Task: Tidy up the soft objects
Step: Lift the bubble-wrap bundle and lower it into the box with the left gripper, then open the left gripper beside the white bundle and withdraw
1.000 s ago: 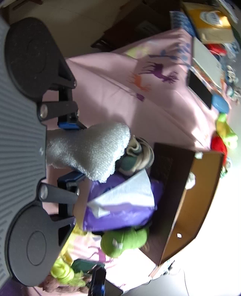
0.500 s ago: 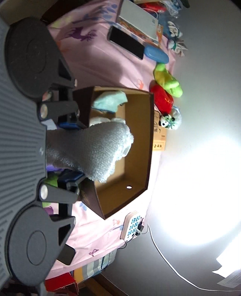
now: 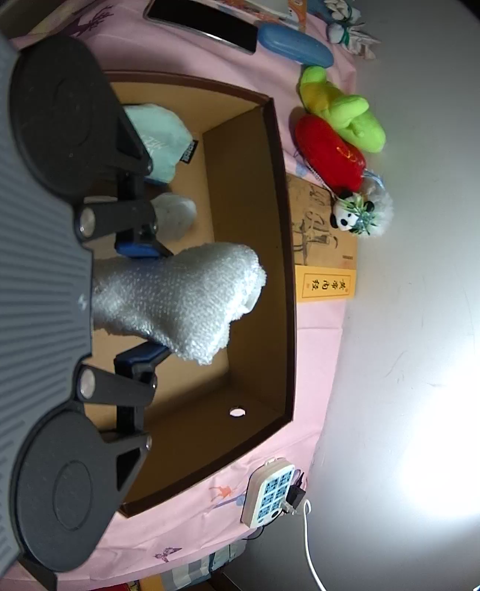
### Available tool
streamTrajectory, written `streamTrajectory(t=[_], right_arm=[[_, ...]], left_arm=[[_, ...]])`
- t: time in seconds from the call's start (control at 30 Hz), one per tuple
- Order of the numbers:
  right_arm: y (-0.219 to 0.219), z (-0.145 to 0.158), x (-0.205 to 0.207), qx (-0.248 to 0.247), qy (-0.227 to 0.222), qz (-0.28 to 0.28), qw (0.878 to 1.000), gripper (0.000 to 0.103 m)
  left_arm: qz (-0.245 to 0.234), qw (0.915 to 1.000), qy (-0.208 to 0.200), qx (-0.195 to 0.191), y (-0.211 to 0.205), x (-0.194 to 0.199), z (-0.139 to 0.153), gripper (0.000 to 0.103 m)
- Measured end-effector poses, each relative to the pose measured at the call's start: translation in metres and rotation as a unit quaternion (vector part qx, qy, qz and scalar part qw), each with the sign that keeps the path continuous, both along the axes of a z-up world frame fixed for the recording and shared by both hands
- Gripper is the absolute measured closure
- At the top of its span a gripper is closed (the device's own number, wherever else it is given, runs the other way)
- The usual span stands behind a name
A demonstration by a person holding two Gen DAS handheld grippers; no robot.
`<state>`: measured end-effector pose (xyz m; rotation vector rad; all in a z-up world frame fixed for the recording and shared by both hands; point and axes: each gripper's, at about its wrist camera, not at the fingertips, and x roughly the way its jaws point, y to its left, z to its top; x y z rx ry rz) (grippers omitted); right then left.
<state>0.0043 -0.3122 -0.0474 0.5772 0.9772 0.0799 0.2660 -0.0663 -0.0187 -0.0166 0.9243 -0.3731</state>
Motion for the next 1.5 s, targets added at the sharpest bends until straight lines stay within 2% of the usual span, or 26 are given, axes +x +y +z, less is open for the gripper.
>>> streamTrajectory(t=[0.17, 0.37, 0.43, 0.5, 0.53, 0.7, 0.97, 1.17, 1.33, 1.5], right_arm=[[-0.001, -0.005, -0.005, 0.001, 0.012, -0.03, 0.999, 0.085], [0.001, -0.006, -0.011, -0.001, 0.019, -0.052, 0.998, 0.085], [0.002, -0.006, -0.012, -0.002, 0.019, -0.055, 0.998, 0.085], [0.002, -0.006, -0.012, -0.003, 0.018, -0.057, 0.998, 0.085], [0.002, -0.005, -0.012, -0.004, 0.018, -0.057, 0.998, 0.085], [0.003, -0.004, -0.013, -0.004, 0.017, -0.053, 0.998, 0.085], [0.0, -0.004, -0.015, 0.0, 0.015, -0.033, 0.999, 0.085], [-0.006, -0.002, -0.021, 0.0, 0.01, -0.019, 1.0, 0.085], [-0.014, 0.0, -0.031, -0.008, 0.005, -0.01, 1.0, 0.085], [-0.028, -0.001, -0.043, -0.013, 0.008, -0.009, 1.0, 0.085]], left_arm=[[0.013, 0.9987, 0.049, 0.012, -0.01, 0.036, -0.026, 0.054], [0.025, 0.9955, 0.083, 0.038, -0.022, 0.051, -0.048, 0.052], [0.025, 0.9953, 0.084, 0.041, -0.024, 0.051, -0.05, 0.047], [0.033, 0.9955, 0.078, 0.043, -0.023, 0.051, -0.048, 0.026], [0.038, 0.9959, 0.07, 0.043, -0.021, 0.051, -0.045, 0.023], [0.04, 0.997, 0.058, 0.032, -0.011, 0.042, -0.033, 0.021], [0.043, 0.999, 0.006, 0.004, 0.015, -0.01, 0.008, 0.02], [0.028, 0.9989, -0.036, 0.009, 0.016, -0.073, 0.031, 0.015], [0.017, 0.9986, -0.048, 0.014, 0.008, -0.125, 0.032, 0.013], [0.021, 0.9991, -0.035, 0.012, 0.0, -0.161, 0.022, 0.012]])
